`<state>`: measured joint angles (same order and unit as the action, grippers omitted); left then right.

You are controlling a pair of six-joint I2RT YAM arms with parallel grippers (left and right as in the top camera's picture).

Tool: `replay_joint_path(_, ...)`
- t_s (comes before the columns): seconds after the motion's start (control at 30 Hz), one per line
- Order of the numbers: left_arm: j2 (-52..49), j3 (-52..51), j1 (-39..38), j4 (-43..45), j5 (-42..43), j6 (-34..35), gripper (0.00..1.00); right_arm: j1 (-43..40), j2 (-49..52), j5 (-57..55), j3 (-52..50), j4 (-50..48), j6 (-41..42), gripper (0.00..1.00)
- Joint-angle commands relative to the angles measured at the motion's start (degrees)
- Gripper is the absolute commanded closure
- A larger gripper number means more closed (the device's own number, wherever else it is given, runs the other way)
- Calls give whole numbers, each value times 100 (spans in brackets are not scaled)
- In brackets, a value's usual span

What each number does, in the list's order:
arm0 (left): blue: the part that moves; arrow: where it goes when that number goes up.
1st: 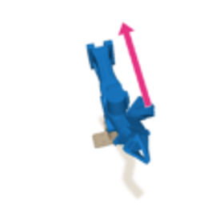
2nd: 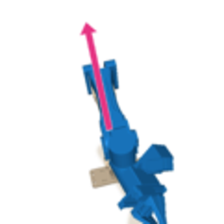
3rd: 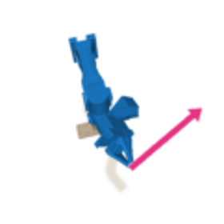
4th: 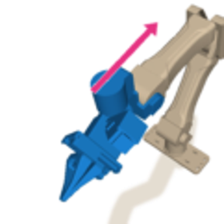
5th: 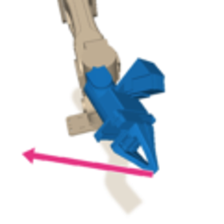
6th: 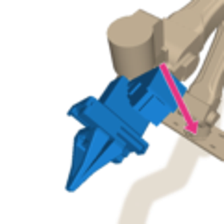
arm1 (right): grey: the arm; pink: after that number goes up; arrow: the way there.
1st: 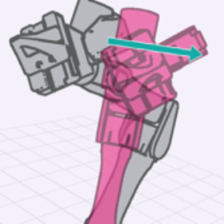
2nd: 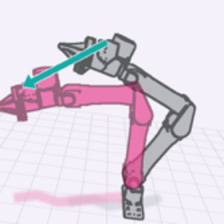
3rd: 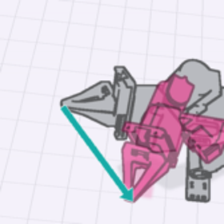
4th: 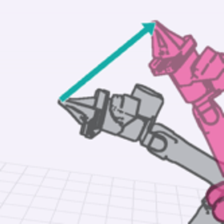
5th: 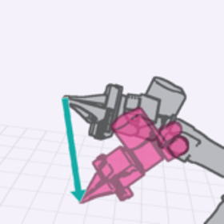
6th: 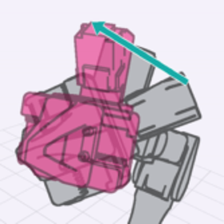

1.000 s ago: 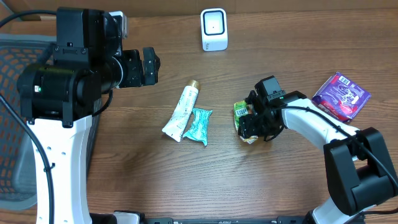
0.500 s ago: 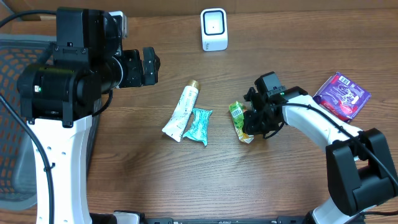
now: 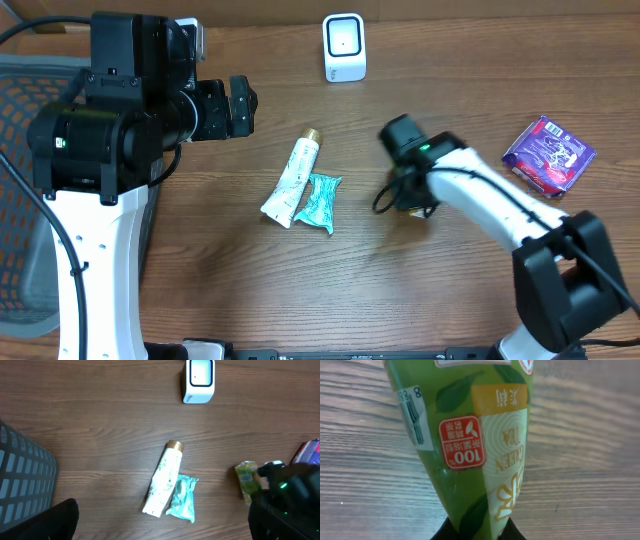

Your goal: Scan the item barcode

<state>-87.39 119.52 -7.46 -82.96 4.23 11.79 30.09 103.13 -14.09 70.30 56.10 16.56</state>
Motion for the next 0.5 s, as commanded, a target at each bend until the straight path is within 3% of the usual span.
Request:
replay_joint_path(0.0,-35,52,-7,4,-20,-107,1,551,-22,-850,203,-190,302,90)
replay_joint_path(0.17,-35,52,-7,2,-20,-109,1,957,85,-1095,203,-374,299,72)
replay_joint_path(0.47,-35,52,-7,4,-20,-107,1,960,212,-710,203,-400,293,59)
